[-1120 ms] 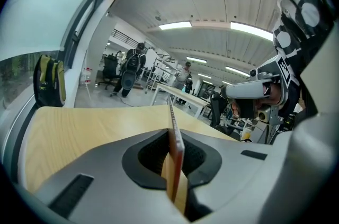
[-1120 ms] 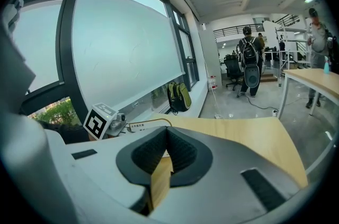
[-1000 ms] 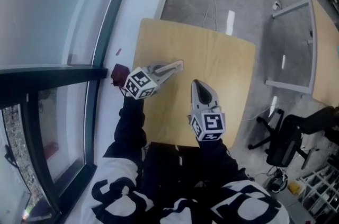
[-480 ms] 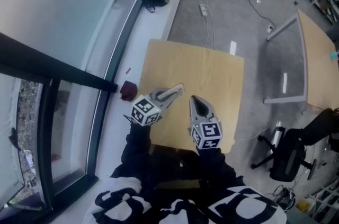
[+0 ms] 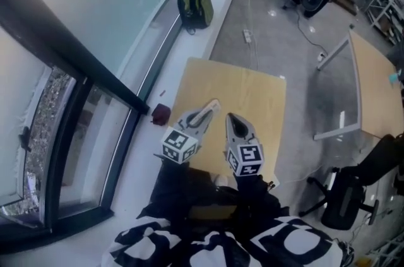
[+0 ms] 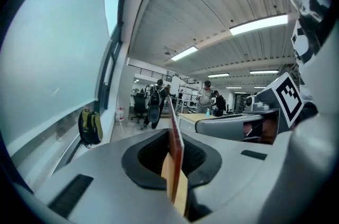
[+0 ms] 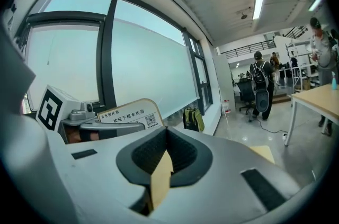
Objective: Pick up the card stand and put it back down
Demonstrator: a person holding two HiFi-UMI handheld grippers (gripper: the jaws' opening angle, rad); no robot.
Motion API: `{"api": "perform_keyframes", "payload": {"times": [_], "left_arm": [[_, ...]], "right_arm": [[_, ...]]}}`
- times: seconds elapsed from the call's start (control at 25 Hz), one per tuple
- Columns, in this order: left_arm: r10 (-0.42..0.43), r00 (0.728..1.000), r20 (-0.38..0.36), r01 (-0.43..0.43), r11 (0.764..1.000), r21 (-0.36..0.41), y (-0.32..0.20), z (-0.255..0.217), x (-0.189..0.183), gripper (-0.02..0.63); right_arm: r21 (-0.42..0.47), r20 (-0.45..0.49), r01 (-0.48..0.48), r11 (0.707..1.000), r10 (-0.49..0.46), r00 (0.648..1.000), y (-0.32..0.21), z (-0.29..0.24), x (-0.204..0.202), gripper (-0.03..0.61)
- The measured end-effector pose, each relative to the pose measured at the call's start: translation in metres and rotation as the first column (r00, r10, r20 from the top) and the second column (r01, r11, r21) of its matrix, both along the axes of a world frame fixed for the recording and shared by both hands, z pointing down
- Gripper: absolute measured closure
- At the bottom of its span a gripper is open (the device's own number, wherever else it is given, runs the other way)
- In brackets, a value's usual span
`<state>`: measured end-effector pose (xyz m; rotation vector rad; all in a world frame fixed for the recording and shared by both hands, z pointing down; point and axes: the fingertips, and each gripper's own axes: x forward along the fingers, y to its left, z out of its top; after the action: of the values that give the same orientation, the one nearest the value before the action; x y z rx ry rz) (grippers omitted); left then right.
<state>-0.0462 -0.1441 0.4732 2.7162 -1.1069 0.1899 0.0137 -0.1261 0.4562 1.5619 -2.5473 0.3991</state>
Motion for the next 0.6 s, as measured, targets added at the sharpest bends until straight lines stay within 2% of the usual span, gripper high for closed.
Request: {"api": "perform_keyframes", "payload": {"times": [0.12, 0.24, 0.4, 0.6], "left_arm": [[-0.085, 0.996, 0.016, 0.083, 0.994, 0.067, 0.009, -0.022, -0.004, 0.589], [-0.164, 0.987, 0.004, 0.162, 0.977, 0.137, 0.020, -0.046, -0.006, 0.589], [-0.249, 0.968, -0.032, 0.250, 0.949, 0.193, 0.034, -0.065, -0.014, 0.589], [-0.348, 0.935, -0.067, 0.354, 0.902, 0.246, 0.046, -0.083, -0.023, 0.589]], "right_arm": [[0.056, 0.003, 0.010, 0.998, -0.010, 1.000, 0.006, -0.020, -0.002, 0.562], [0.094, 0.004, 0.015, 0.995, -0.016, 1.000, 0.015, -0.034, -0.001, 0.562], [0.122, 0.003, 0.017, 0.992, -0.017, 1.000, 0.030, -0.046, 0.001, 0.561], [0.148, -0.004, 0.034, 0.988, -0.034, 0.999, 0.042, -0.055, 0.003, 0.561]]}}
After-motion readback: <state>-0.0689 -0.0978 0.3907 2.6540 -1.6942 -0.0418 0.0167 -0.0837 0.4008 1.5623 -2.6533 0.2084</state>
